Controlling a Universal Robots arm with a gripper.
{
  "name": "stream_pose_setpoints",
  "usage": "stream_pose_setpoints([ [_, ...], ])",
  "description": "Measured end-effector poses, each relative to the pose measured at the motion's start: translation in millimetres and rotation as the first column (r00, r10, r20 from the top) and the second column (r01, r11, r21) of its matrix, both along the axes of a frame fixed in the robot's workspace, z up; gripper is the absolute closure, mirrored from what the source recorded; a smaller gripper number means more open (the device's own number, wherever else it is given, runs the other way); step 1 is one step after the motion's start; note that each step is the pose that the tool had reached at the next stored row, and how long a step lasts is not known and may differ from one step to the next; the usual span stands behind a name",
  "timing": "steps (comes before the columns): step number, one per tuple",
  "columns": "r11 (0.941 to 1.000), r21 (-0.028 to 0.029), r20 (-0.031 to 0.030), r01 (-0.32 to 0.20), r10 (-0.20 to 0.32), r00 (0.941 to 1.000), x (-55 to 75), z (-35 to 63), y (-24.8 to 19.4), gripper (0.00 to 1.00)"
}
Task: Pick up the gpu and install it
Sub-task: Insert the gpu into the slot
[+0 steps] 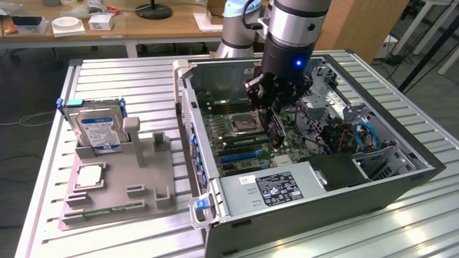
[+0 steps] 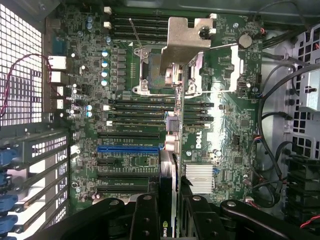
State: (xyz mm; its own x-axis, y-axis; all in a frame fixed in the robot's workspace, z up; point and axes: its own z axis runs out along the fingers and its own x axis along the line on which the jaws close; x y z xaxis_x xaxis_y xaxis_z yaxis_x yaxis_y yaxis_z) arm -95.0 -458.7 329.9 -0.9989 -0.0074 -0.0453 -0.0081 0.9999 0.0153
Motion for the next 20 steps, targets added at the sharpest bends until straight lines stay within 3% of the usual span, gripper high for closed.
stream_pose_setpoints([
  [20,1.0,0.0,0.001,0.0,0.0,1.0,0.0,-4.4,0.0,0.74],
])
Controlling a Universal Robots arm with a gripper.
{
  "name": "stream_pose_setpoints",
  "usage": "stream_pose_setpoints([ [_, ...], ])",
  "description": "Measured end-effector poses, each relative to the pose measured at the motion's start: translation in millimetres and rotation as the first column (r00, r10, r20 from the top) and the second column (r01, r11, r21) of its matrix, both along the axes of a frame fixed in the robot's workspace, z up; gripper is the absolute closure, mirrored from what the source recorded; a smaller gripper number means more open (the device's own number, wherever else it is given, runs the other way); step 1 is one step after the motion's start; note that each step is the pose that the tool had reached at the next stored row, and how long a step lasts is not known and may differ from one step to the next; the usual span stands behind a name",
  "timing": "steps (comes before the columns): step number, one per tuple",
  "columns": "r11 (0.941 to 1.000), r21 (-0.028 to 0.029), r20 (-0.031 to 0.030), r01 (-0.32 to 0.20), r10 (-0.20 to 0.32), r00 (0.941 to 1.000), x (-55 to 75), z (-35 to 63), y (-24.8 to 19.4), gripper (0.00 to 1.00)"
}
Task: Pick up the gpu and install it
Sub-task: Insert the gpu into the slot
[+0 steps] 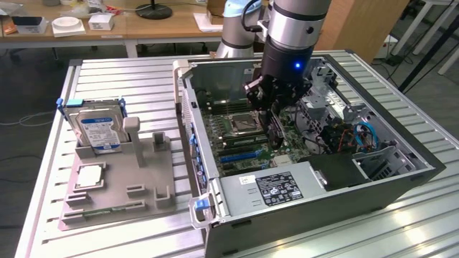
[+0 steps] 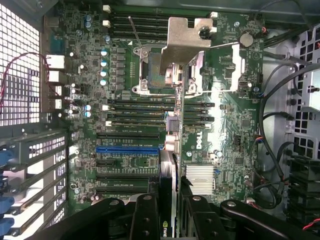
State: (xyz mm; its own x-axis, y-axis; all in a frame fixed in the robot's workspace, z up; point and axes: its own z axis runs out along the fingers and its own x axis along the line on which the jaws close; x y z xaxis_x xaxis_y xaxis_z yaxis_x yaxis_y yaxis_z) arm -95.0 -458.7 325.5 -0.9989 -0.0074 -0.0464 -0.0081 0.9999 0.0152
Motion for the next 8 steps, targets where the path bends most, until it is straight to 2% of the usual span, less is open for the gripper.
stream_pose_setpoints([
  [8,1.0,0.0,0.0001,0.0,0.0,1.0,0.0,-1.9,0.0,0.74],
])
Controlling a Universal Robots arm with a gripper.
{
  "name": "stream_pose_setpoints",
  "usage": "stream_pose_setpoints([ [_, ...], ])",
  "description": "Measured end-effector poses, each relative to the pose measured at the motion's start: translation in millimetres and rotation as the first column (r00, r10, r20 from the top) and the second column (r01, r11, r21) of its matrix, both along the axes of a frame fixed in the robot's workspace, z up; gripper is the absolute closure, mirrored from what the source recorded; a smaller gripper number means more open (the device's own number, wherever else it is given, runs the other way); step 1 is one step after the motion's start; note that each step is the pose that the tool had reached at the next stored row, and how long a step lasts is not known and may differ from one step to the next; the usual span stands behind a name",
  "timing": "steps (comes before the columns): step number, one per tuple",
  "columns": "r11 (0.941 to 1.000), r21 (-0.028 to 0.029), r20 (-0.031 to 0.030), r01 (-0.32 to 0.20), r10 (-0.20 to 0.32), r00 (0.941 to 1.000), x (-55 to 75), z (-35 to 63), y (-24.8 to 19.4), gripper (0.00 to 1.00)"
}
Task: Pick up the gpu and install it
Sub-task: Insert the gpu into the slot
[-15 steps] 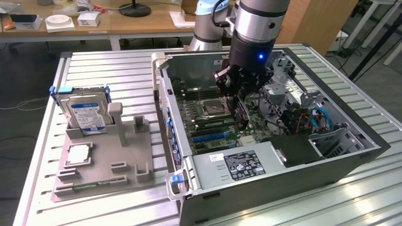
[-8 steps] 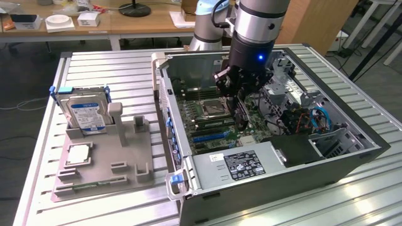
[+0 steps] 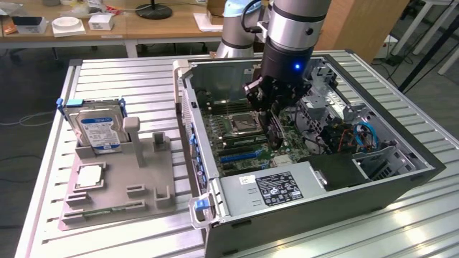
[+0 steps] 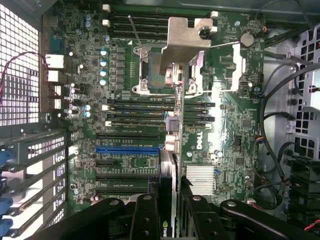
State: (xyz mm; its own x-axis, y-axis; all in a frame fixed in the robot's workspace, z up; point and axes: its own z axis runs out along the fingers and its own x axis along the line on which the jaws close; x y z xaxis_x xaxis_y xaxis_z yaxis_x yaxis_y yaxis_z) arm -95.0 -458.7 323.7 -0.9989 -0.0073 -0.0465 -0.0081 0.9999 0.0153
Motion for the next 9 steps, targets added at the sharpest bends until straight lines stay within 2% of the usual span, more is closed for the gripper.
stream_pose_setpoints([
  [9,1.0,0.0,0.0025,0.0,0.0,1.0,0.0,-2.5,0.0,0.74],
])
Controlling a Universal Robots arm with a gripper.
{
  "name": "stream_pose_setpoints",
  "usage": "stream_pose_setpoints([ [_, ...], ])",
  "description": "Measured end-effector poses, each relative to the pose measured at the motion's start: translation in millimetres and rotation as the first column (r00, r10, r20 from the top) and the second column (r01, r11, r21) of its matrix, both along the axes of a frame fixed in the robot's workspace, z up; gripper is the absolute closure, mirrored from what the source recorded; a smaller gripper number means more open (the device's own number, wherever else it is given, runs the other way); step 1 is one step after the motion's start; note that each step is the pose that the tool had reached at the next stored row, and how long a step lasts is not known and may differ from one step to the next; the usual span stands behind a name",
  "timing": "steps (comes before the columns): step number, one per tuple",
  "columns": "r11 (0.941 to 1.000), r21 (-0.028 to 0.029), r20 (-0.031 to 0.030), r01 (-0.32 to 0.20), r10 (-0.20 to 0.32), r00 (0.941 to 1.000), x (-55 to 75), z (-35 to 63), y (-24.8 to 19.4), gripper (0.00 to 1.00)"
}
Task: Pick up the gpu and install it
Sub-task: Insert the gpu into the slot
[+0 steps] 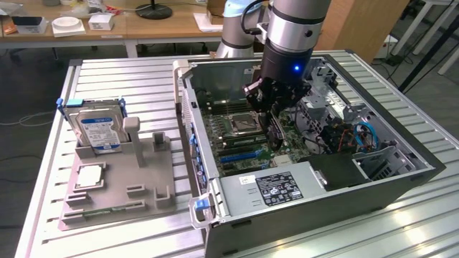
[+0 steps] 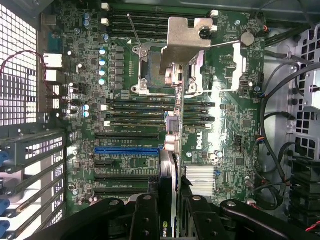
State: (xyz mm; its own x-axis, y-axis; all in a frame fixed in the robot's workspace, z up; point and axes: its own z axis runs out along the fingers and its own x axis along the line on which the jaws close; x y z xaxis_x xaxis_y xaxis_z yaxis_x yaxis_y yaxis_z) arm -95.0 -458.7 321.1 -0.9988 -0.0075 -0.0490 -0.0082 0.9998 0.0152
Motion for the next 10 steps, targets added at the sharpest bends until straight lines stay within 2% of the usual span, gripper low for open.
stream_pose_setpoints([
  [10,1.0,0.0,-0.0001,-0.005,0.005,1.0,0.0,0.0,0.0,0.74],
])
